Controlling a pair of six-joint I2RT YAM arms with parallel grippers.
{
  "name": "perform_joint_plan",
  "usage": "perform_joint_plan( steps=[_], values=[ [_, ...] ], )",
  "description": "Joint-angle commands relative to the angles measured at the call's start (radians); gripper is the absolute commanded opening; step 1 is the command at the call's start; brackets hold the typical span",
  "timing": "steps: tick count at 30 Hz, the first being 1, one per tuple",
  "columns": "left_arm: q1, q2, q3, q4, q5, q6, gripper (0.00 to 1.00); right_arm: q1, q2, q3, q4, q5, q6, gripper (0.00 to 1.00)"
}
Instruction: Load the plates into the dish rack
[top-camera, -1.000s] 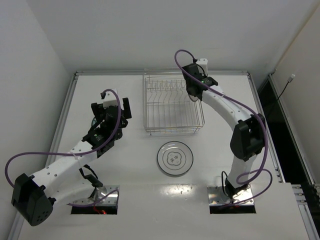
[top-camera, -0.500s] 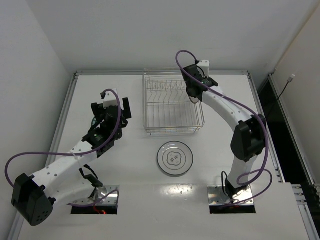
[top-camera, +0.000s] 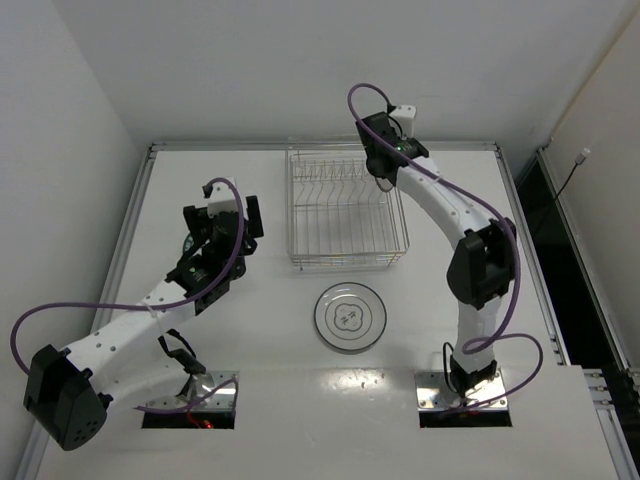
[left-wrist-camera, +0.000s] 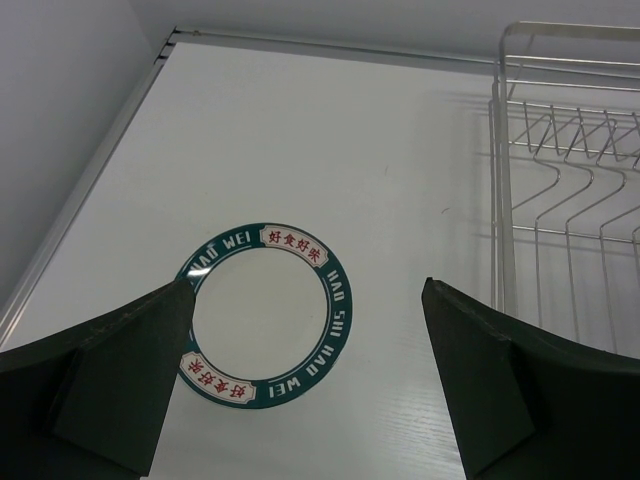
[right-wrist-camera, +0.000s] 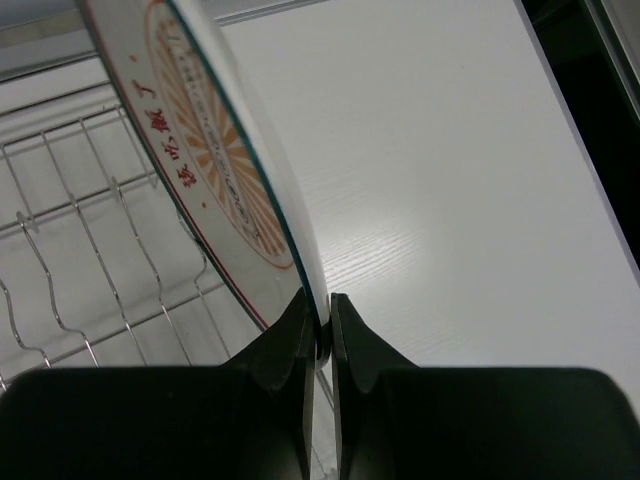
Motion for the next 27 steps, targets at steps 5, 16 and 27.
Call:
perform_joint_plan(
  steps=[5,16,27],
  values=[
    [-0.007,0.007,0.041,0.017,-0.012,0.004,0.97,-0.001,0.079,0.04,-0.027,-0.009,0.02,0.0],
    [-0.007,0.016,0.041,0.017,-0.012,0.004,0.97,-0.001,-0.1,-0.204,0.066,0.057,0.074,0.0],
    [-0.007,0.016,0.041,0.017,-0.012,0.004,0.97,-0.001,-0.09,-0.156,0.036,0.115,0.109,0.02]
  ],
)
